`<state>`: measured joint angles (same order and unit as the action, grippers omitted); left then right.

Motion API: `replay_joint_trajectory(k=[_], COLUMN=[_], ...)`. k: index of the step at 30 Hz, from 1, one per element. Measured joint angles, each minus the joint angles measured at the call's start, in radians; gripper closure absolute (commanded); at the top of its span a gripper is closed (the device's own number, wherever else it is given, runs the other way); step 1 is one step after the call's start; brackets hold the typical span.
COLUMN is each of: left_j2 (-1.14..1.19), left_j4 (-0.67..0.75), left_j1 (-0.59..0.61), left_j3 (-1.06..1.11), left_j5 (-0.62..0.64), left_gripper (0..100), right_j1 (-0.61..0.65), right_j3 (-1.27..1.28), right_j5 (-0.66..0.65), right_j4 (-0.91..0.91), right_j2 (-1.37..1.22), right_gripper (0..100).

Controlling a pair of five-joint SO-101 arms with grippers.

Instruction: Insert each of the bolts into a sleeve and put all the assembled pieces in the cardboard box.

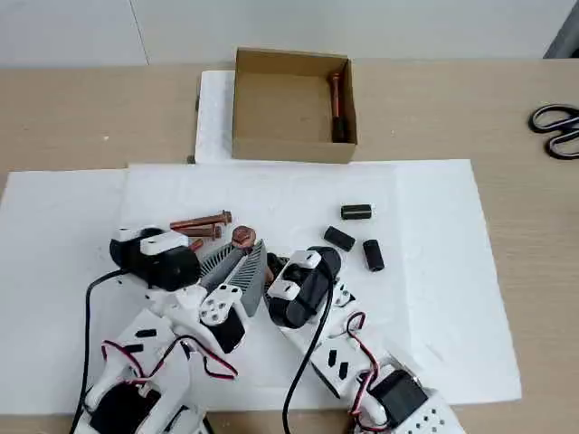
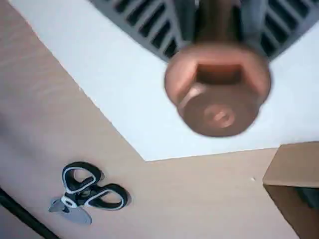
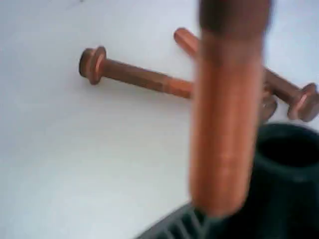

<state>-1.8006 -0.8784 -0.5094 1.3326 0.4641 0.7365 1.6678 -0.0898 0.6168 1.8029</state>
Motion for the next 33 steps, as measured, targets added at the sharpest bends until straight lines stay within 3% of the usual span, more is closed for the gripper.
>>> replay_joint_trajectory(k=[13, 24, 33], left_j2=[0.0, 0.0, 0.0], left_j4=[0.034, 0.035, 0.035], left_j1=[0.08, 0.077, 0.077], left_j3=[0.002, 0.002, 0.002], left_j5=[0.0, 0.0, 0.0], left_gripper=[99, 99, 99], right_j1=[0.0, 0.08, 0.038], right_j3=[0.0, 0.0, 0.0], right_j5=[-0.002, -0.002, -0.002], right_j4=[0.012, 0.012, 0.012], right_j2=[0.0, 0.0, 0.0], right_gripper=[99.5, 99.5, 99.5])
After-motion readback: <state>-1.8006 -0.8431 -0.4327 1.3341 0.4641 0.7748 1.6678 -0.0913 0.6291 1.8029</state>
